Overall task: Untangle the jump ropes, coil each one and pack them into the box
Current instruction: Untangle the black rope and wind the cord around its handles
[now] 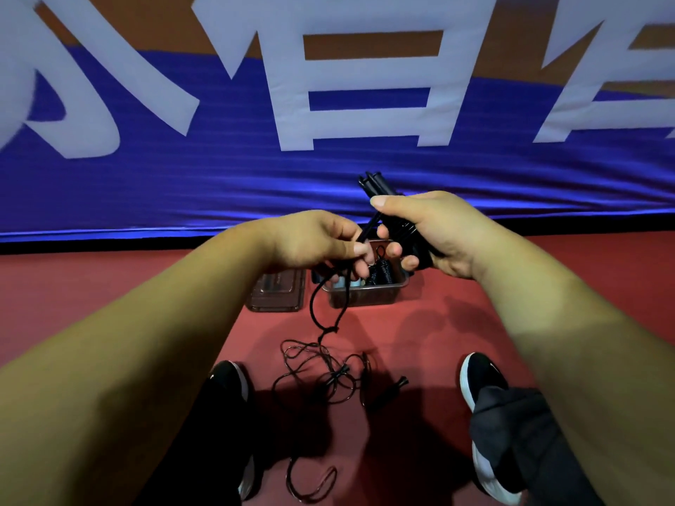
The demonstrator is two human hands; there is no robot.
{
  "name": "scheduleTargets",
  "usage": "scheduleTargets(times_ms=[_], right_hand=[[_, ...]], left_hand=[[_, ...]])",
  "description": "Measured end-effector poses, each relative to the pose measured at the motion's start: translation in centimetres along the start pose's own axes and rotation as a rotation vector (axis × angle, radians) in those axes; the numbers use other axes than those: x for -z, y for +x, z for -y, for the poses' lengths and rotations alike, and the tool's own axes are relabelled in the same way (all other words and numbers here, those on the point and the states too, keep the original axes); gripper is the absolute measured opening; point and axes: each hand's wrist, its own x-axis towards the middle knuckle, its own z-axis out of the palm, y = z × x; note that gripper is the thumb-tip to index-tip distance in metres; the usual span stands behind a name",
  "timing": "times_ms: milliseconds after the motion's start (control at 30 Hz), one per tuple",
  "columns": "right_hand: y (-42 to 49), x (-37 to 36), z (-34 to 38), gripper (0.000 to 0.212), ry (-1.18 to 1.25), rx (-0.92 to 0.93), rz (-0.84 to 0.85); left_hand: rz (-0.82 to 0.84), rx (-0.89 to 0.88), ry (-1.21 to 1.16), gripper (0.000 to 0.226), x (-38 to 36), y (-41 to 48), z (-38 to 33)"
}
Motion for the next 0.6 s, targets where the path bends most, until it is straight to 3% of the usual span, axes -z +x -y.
scheduleTargets(times_ms=[133, 267, 333, 467, 600], right_hand=[[-1.8, -0.6, 0.2, 0.031, -0.01, -0.009, 0.115], [-3.5, -1.4, 0.1, 0.034, -0.108, -0.084, 0.265], [-4.1, -1.8, -0.1, 0.036, -0.176, -0.156, 0.329], [-3.6, -2.5, -0.4, 0.04, -0.351, -0.341, 0.48], [-1.3, -3.1, -1.0, 0.033, -0.521, -0.408, 0.503]], left_hand=[[-0.011, 0.027, 0.139, 0.019, -0.7, -0.9, -0.5], [-0.216, -0.018, 0.406, 0.02, -0.2, -1.2, -1.1], [-0.248, -0.076, 0.371, 0.022, 0.0, -1.3, -0.6], [-0.139, -0.163, 0.231, 0.025, -0.4, -1.5, 1.5], [-0.167, -0.167, 0.291, 0.025, 1.4, -0.9, 0.9]])
